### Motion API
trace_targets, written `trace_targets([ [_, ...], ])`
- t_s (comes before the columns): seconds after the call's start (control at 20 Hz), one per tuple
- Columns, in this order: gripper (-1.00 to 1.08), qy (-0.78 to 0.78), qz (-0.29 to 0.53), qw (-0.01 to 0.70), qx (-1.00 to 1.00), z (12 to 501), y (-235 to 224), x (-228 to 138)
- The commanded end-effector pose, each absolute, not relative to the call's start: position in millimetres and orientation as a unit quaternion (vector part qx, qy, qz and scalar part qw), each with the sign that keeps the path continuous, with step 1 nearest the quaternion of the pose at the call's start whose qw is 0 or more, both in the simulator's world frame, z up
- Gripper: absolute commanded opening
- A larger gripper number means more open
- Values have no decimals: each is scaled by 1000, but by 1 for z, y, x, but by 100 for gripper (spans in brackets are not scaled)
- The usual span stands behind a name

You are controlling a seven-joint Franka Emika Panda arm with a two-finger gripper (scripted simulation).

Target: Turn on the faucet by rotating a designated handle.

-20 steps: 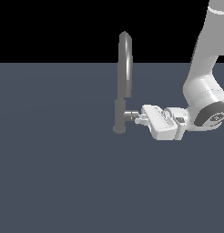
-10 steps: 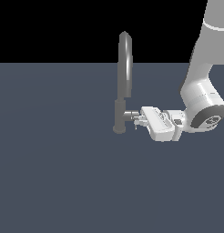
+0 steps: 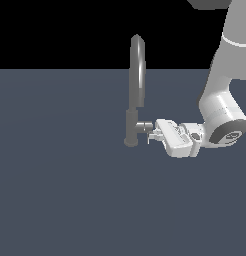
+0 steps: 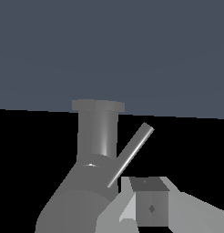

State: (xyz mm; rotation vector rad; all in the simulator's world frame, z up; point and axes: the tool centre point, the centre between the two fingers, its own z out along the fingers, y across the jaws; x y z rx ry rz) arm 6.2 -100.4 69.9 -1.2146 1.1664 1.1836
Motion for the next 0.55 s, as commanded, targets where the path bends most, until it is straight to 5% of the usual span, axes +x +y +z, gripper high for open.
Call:
trace_targets([
  [0.0, -100, 494, 491, 512, -502, 52, -96, 13],
  [0.5, -100, 504, 494, 506, -495, 25, -95, 23],
])
